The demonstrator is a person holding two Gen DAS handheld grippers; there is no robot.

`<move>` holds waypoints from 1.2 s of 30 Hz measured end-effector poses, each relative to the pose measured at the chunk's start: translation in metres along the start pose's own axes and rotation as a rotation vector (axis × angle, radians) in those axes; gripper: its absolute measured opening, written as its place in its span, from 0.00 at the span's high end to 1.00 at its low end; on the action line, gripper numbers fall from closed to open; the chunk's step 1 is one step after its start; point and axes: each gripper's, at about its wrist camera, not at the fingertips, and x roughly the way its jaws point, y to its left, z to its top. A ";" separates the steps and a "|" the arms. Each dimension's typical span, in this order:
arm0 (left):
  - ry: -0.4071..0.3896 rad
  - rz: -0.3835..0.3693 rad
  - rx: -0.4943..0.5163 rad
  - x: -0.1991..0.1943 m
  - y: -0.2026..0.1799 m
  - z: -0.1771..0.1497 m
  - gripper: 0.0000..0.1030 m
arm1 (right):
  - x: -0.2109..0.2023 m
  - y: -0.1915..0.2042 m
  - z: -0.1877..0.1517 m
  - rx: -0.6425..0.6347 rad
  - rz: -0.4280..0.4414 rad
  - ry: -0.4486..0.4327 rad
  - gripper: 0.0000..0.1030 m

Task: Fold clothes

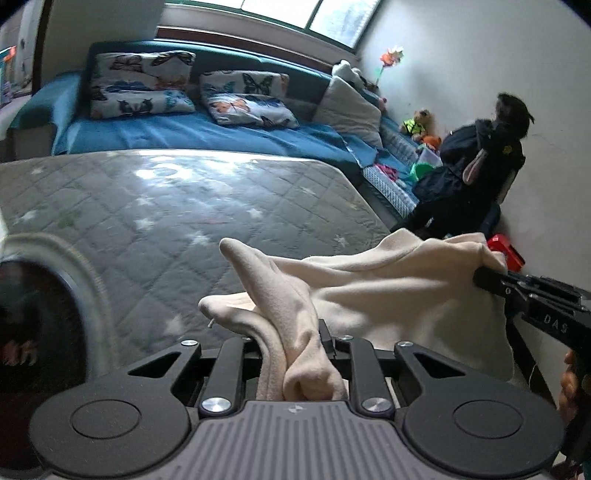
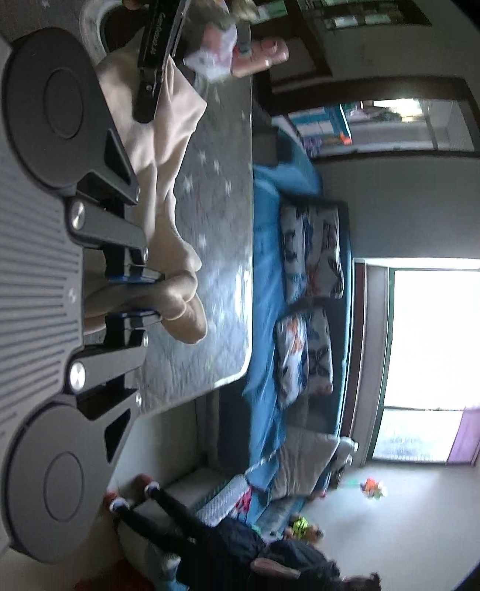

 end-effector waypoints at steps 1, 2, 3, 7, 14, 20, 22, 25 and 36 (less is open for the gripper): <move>0.006 -0.001 0.004 0.007 -0.003 0.002 0.81 | 0.004 -0.004 0.000 0.003 -0.013 0.002 0.88; 0.014 -0.002 0.004 0.015 -0.005 0.004 0.80 | 0.009 -0.009 -0.002 0.010 -0.027 0.008 0.88; 0.023 -0.003 0.004 0.022 -0.007 0.005 0.80 | 0.014 -0.014 -0.004 0.017 -0.039 0.015 0.88; 0.067 0.002 -0.003 0.050 -0.007 0.003 0.79 | 0.037 -0.027 -0.019 0.039 -0.069 0.058 0.88; 0.135 0.052 0.016 0.074 0.002 -0.013 0.57 | 0.076 -0.039 -0.048 0.068 -0.098 0.185 0.85; 0.127 0.103 0.009 0.070 0.015 -0.013 0.36 | 0.078 -0.033 -0.046 0.034 -0.142 0.159 0.78; 0.110 0.126 0.013 0.067 0.016 -0.009 0.33 | 0.079 -0.029 -0.041 0.040 -0.091 0.151 0.78; 0.107 0.137 0.018 0.064 0.017 -0.006 0.33 | 0.090 -0.019 -0.037 0.057 -0.004 0.173 0.78; 0.112 0.164 0.082 0.054 0.017 -0.013 0.23 | 0.142 0.013 -0.042 0.014 -0.016 0.225 0.63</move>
